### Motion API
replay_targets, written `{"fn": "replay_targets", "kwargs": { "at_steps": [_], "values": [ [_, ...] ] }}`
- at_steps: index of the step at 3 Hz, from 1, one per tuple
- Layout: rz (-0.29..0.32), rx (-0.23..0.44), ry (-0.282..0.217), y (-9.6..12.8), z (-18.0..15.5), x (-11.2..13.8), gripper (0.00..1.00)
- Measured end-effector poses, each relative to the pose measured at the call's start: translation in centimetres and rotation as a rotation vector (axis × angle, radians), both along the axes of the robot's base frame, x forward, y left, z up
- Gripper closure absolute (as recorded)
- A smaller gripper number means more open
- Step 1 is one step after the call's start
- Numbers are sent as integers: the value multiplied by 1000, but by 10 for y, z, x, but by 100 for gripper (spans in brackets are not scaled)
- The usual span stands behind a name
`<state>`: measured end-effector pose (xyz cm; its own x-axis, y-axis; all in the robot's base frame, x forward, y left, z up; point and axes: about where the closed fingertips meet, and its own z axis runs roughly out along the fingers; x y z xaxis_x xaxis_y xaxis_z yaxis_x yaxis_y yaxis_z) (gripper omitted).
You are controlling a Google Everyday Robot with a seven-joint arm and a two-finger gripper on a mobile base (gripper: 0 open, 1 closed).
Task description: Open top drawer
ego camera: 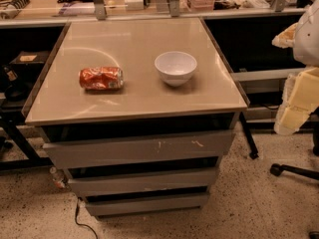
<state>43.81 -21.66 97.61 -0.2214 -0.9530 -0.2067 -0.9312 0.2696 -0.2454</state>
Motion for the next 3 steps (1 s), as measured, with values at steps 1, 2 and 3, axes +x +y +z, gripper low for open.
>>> {"fn": "replay_targets", "kwargs": {
  "at_steps": [1, 2, 3],
  "values": [
    [9, 5, -16, 4, -6, -1, 0],
    [18, 6, -26, 12, -35, -1, 0],
    [34, 15, -1, 22, -81, 1, 0]
  ]
}}
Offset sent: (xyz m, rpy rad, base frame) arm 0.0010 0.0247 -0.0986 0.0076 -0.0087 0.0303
